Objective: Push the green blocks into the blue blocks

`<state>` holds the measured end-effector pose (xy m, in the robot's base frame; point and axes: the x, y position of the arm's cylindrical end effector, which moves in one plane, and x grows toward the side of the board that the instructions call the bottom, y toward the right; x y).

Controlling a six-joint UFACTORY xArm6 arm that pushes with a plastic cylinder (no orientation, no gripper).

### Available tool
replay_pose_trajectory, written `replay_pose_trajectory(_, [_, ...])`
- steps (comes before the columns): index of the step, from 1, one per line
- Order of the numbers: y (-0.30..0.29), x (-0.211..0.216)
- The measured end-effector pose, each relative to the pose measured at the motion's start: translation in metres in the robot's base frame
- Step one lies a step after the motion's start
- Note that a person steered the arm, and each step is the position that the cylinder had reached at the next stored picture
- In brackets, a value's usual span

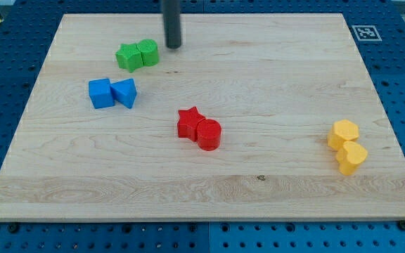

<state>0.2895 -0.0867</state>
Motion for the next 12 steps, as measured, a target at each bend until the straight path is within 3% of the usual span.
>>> replay_pose_trajectory(2, [-0.067, 0.036])
replay_pose_trajectory(3, [-0.068, 0.017])
replay_pose_trajectory(5, [-0.075, 0.033])
replay_pose_trajectory(6, [-0.069, 0.015])
replay_pose_trajectory(7, [-0.025, -0.002])
replay_pose_trajectory(8, [0.004, 0.02])
replay_pose_trajectory(9, [-0.008, 0.052])
replay_pose_trajectory(10, [-0.042, 0.059])
replay_pose_trajectory(11, [-0.051, 0.057])
replay_pose_trajectory(12, [-0.044, 0.029])
